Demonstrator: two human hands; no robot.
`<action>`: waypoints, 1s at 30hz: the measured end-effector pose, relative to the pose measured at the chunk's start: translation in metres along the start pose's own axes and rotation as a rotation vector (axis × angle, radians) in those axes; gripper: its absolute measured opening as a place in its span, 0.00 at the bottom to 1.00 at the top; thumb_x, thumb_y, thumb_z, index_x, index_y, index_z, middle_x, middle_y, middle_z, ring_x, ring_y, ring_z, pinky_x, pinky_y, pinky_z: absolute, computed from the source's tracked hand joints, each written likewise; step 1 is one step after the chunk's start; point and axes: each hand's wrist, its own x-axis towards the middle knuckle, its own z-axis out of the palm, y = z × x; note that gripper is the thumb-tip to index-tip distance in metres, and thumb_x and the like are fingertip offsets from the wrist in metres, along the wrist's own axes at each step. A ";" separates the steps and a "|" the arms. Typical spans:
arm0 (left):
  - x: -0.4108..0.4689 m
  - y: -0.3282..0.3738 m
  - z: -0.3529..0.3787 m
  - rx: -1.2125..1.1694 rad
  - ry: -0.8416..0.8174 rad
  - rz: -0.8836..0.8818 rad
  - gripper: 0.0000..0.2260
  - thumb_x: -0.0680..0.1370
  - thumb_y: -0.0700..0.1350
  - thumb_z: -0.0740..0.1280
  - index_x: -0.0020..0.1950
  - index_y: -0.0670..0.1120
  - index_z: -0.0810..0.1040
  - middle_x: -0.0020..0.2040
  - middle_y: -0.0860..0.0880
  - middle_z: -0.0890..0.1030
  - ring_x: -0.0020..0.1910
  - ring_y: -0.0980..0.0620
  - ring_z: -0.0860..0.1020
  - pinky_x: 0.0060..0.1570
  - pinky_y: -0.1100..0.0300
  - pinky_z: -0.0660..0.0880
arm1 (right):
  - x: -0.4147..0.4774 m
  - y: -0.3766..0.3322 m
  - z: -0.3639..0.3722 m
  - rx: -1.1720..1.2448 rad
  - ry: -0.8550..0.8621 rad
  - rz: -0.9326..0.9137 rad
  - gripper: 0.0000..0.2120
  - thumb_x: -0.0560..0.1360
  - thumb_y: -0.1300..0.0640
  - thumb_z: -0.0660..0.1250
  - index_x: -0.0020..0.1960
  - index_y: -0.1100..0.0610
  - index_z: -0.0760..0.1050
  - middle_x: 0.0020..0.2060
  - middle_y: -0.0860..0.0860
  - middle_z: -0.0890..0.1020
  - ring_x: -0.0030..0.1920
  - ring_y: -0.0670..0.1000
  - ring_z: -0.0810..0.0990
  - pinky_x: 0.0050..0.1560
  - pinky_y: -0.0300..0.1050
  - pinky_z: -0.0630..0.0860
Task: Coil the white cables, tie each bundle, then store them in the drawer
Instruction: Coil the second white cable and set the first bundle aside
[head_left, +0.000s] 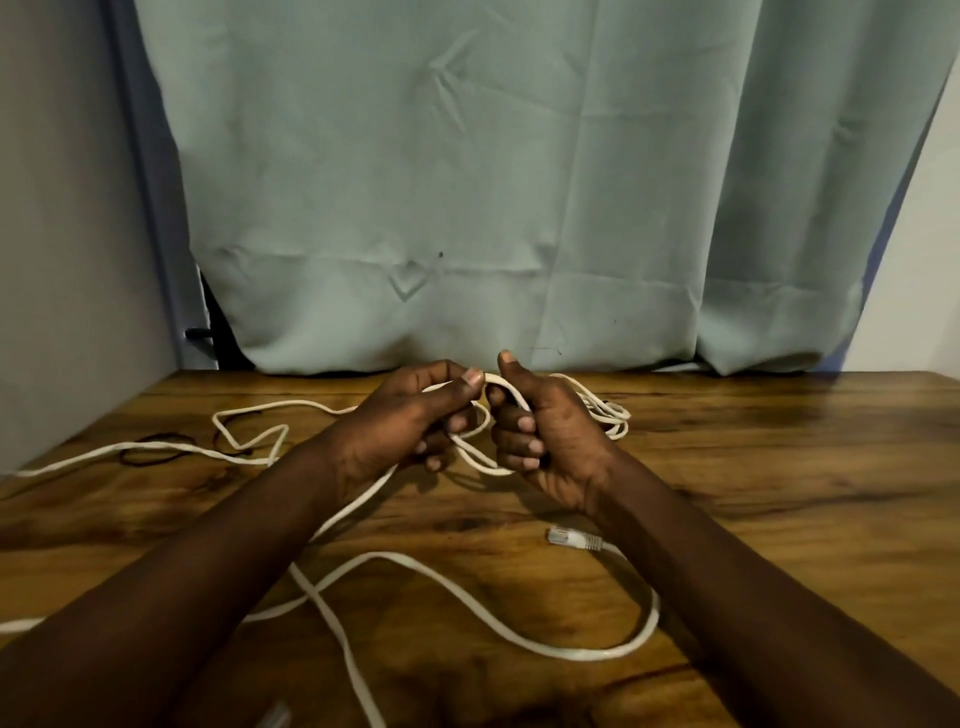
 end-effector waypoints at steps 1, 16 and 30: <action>0.000 0.001 0.000 0.014 0.004 -0.005 0.11 0.81 0.51 0.64 0.46 0.45 0.78 0.28 0.50 0.67 0.21 0.57 0.58 0.23 0.65 0.63 | 0.000 0.000 -0.001 -0.002 -0.026 0.013 0.21 0.83 0.44 0.60 0.38 0.57 0.74 0.20 0.47 0.64 0.15 0.43 0.60 0.18 0.33 0.58; 0.000 0.000 -0.026 0.011 -0.081 -0.080 0.08 0.75 0.52 0.69 0.43 0.48 0.81 0.31 0.49 0.75 0.21 0.59 0.63 0.25 0.64 0.67 | -0.002 0.005 0.014 0.044 -0.068 0.108 0.27 0.84 0.48 0.58 0.26 0.48 0.62 0.19 0.44 0.57 0.16 0.43 0.53 0.21 0.34 0.50; -0.007 0.001 -0.060 1.358 0.338 0.719 0.13 0.82 0.50 0.62 0.65 0.52 0.76 0.40 0.53 0.82 0.36 0.47 0.82 0.32 0.57 0.71 | 0.008 -0.022 -0.032 0.412 0.157 -0.058 0.27 0.82 0.53 0.57 0.24 0.50 0.59 0.17 0.46 0.55 0.15 0.45 0.54 0.16 0.32 0.54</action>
